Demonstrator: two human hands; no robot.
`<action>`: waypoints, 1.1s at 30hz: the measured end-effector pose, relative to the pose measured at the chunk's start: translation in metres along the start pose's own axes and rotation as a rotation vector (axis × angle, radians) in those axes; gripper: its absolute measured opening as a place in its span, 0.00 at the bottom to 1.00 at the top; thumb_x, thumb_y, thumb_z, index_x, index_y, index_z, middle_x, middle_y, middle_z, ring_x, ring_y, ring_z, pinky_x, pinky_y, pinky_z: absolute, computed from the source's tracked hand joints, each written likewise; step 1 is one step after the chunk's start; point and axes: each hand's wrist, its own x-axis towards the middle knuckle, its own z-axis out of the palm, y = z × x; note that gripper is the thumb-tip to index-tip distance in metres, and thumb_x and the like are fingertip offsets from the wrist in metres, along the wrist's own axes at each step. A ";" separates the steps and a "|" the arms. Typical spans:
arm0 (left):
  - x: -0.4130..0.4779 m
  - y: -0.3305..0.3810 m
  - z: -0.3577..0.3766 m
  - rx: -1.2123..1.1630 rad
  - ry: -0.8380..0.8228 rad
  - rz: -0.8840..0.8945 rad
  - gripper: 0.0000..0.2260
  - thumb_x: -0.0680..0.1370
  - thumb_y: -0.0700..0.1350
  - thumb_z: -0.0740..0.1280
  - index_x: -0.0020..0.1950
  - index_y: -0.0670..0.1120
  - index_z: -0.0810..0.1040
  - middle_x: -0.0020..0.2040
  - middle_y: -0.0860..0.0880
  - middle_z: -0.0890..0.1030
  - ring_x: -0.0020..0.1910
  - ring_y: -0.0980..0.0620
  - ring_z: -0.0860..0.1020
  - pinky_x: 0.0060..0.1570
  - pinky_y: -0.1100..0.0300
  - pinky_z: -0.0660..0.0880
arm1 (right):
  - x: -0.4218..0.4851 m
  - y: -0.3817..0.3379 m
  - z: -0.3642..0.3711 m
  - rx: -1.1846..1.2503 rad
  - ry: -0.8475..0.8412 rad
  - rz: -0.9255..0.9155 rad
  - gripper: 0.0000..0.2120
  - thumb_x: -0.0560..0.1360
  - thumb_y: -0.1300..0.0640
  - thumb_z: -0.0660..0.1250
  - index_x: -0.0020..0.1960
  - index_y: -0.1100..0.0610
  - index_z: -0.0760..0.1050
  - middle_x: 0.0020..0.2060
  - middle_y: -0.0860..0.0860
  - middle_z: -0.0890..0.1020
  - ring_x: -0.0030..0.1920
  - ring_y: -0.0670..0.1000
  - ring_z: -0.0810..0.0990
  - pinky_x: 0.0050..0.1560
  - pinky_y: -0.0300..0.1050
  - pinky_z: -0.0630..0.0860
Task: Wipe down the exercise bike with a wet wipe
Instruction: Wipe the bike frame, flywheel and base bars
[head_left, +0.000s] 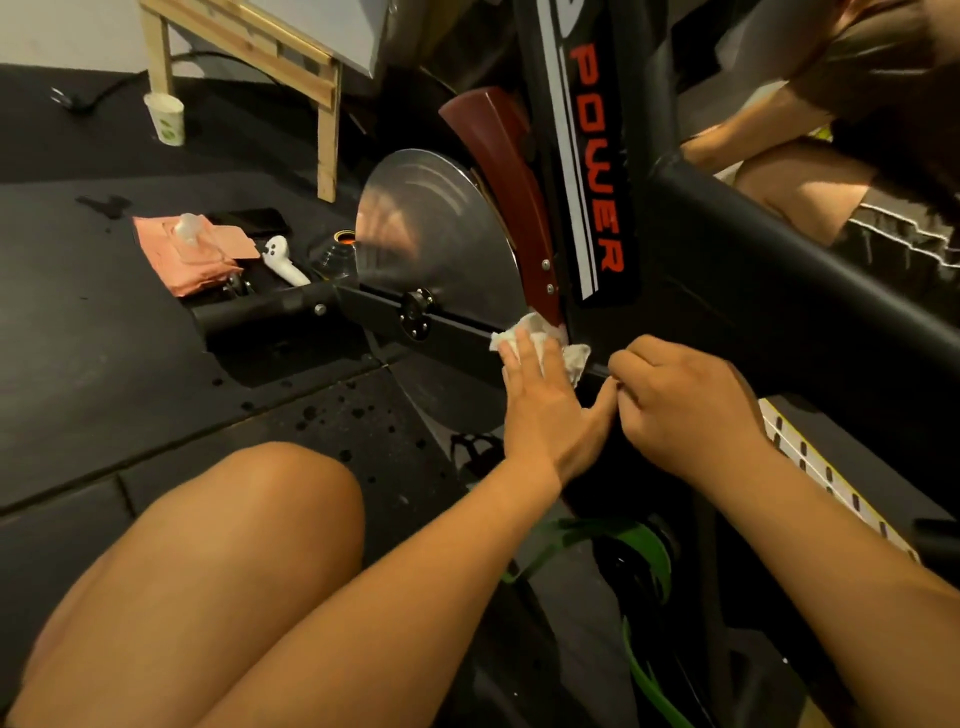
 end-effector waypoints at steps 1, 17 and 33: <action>-0.007 0.003 0.003 0.035 -0.020 0.025 0.38 0.80 0.62 0.57 0.81 0.46 0.44 0.81 0.46 0.38 0.77 0.45 0.32 0.78 0.45 0.45 | 0.001 0.000 0.000 0.001 0.016 -0.005 0.04 0.65 0.66 0.70 0.38 0.60 0.77 0.32 0.55 0.77 0.28 0.55 0.75 0.30 0.36 0.58; 0.068 -0.112 -0.056 0.150 -0.095 -0.326 0.28 0.84 0.58 0.46 0.79 0.43 0.55 0.80 0.44 0.50 0.79 0.45 0.44 0.76 0.39 0.46 | -0.017 -0.010 0.070 -0.068 -0.086 -0.172 0.14 0.67 0.57 0.69 0.53 0.57 0.78 0.56 0.55 0.75 0.53 0.58 0.78 0.49 0.54 0.70; 0.145 -0.135 -0.049 -0.051 0.100 -0.339 0.31 0.81 0.55 0.39 0.79 0.40 0.55 0.81 0.40 0.41 0.78 0.42 0.36 0.75 0.35 0.45 | -0.002 -0.031 0.072 -0.237 0.110 -0.166 0.08 0.70 0.53 0.64 0.39 0.54 0.81 0.41 0.50 0.82 0.41 0.56 0.78 0.44 0.53 0.65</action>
